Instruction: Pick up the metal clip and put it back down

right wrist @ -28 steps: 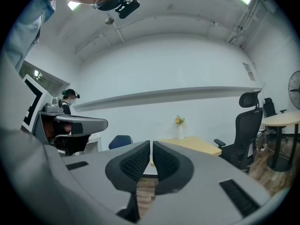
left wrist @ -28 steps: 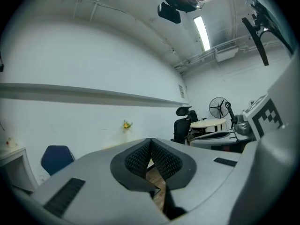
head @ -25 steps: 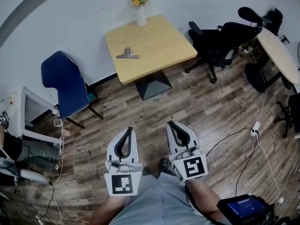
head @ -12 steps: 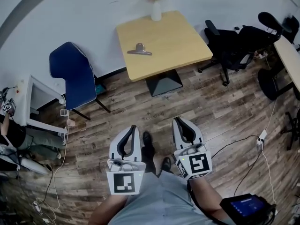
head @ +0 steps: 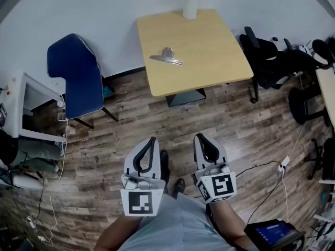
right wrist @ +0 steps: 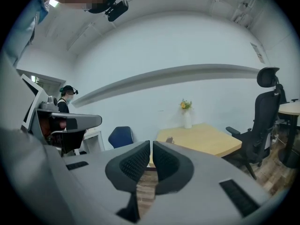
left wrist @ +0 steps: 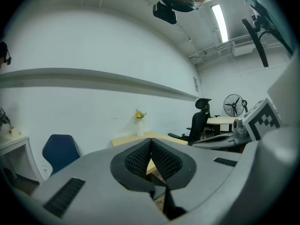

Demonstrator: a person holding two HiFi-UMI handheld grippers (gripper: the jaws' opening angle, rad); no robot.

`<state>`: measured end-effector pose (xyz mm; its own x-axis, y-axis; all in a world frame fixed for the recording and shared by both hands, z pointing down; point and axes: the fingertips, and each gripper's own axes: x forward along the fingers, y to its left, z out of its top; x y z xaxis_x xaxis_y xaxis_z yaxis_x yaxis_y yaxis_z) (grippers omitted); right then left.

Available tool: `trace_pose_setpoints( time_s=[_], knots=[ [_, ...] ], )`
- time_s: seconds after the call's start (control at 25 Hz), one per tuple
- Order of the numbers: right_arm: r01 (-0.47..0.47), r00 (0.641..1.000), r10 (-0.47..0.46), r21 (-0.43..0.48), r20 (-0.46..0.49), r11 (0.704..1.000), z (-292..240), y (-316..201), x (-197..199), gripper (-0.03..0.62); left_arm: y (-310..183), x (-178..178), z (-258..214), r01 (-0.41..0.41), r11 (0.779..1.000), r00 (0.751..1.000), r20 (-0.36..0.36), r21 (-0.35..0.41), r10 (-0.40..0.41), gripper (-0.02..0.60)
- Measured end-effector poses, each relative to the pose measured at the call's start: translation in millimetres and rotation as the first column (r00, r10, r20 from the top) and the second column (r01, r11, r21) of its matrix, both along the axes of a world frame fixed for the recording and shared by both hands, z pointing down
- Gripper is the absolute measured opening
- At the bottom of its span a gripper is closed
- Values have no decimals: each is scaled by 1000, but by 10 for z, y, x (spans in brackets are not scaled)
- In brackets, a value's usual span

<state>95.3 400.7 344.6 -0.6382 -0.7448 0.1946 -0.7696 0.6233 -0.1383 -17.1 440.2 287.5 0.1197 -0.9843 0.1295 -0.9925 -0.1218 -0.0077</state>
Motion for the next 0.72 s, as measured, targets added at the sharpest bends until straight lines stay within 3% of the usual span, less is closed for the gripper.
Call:
trace_pose_setpoints(
  time_s=[0.2, 0.36, 0.56, 0.72],
  knots=[
    [13, 1000, -13, 40, -10, 999, -196, -466, -455, 49, -481, -444, -185, 12, 998, 999, -33, 54, -10, 18],
    [-11, 1000, 11, 85, 4, 996, -444, -770, -689, 51, -757, -681, -409, -24, 994, 1000, -11, 109, 25, 18],
    [-42, 999, 43, 132, -4, 990, -621, -998, -811, 51, -1055, -810, -535, -64, 986, 998, -17, 153, 67, 18],
    [-82, 996, 84, 150, -7, 985, -717, -1248, -739, 51, -1278, -768, -518, -91, 987, 995, -33, 133, 96, 18]
  ],
)
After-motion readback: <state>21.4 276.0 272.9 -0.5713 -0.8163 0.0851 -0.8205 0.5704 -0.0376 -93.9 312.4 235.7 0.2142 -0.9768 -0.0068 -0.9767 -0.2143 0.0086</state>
